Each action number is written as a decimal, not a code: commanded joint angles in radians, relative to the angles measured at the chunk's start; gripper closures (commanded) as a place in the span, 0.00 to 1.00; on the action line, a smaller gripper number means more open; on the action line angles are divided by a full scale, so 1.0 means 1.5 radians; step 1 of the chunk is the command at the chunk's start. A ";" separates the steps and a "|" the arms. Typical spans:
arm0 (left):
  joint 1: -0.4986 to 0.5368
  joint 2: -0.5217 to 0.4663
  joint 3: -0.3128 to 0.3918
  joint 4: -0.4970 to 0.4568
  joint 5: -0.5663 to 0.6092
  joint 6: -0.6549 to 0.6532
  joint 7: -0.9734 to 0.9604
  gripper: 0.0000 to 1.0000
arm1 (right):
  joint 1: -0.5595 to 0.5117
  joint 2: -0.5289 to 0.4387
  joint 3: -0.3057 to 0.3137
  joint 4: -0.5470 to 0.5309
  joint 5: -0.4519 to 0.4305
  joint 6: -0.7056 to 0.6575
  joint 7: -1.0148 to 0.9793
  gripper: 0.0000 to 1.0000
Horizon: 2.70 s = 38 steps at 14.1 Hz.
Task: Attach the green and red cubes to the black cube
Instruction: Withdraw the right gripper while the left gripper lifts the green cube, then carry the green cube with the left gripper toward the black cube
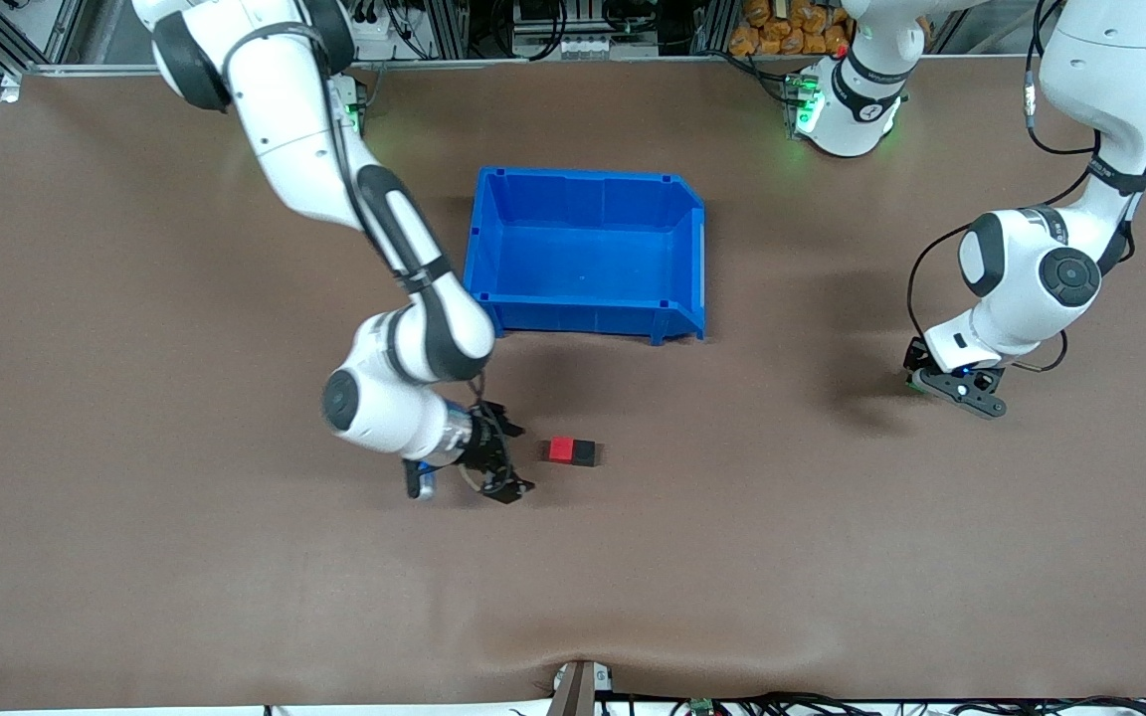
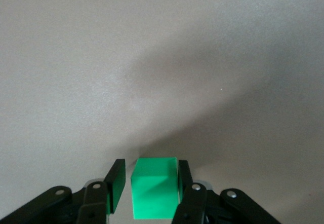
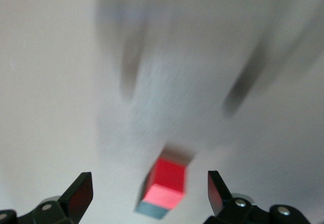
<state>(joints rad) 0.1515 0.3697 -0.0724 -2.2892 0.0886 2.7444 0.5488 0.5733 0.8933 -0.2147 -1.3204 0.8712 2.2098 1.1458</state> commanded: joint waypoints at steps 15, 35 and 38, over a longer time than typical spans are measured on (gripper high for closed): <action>0.000 -0.046 0.001 0.035 -0.003 -0.083 -0.096 1.00 | -0.216 -0.172 -0.182 0.146 -0.315 -0.443 -0.760 0.00; -0.118 0.107 -0.156 0.431 -0.010 -0.412 -1.085 1.00 | -0.256 -0.498 -0.101 -0.001 -0.465 -0.667 -0.750 0.00; -0.160 0.152 -0.156 0.498 -0.009 -0.415 -1.175 1.00 | -0.385 -0.622 0.075 -0.170 -0.527 -0.571 -0.750 0.00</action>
<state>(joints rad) -0.0525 0.5300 -0.3111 -1.6488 0.0839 2.1590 -1.1388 0.0919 0.1473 -0.2488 -1.3406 0.1408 1.2654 0.0197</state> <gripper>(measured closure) 0.604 0.000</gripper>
